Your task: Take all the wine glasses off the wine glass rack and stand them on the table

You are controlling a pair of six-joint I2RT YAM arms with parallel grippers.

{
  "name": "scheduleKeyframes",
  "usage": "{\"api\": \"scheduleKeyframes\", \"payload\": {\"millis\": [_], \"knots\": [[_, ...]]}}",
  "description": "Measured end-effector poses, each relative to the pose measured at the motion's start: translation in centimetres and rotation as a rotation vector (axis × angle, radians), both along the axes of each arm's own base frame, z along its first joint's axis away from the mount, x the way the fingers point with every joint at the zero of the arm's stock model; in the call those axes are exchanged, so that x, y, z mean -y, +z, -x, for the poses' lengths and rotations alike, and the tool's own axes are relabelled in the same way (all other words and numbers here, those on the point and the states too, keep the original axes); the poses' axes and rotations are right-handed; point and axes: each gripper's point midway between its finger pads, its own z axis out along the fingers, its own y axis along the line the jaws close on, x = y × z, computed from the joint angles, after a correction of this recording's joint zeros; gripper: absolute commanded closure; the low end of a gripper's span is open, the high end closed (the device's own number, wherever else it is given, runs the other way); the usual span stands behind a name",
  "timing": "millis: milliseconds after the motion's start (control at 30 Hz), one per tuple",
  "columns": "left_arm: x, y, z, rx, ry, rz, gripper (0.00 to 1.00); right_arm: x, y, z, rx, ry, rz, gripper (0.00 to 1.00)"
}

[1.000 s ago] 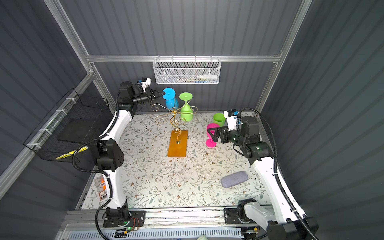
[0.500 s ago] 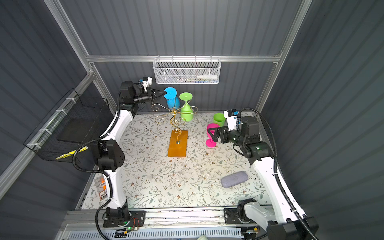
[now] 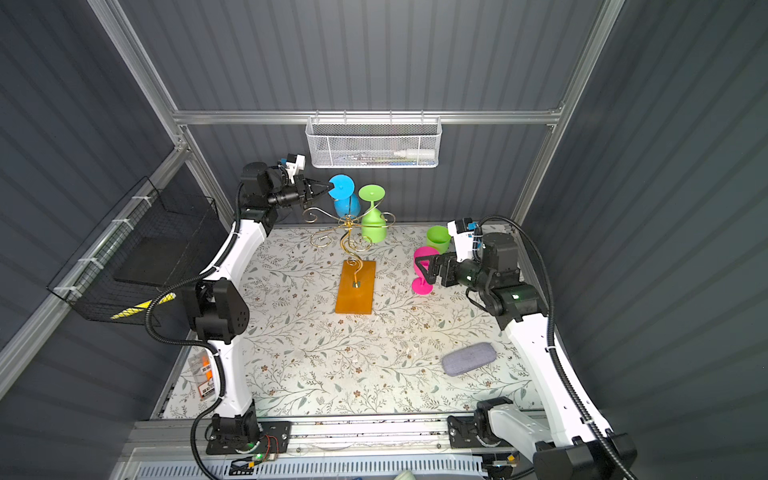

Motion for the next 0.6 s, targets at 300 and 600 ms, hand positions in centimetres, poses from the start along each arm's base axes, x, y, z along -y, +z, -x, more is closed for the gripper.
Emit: {"api": "scheduleKeyframes", "payload": {"millis": [300, 600], "knots": [[-0.2, 0.4, 1.3, 0.02, -0.002, -0.013, 1.0, 0.0, -0.8, 0.0, -0.019, -0.001, 0.001, 0.01], [-0.1, 0.8, 1.9, 0.033, -0.019, -0.014, 1.0, 0.0, -0.6, 0.3, -0.013, -0.002, -0.002, 0.01]]}}
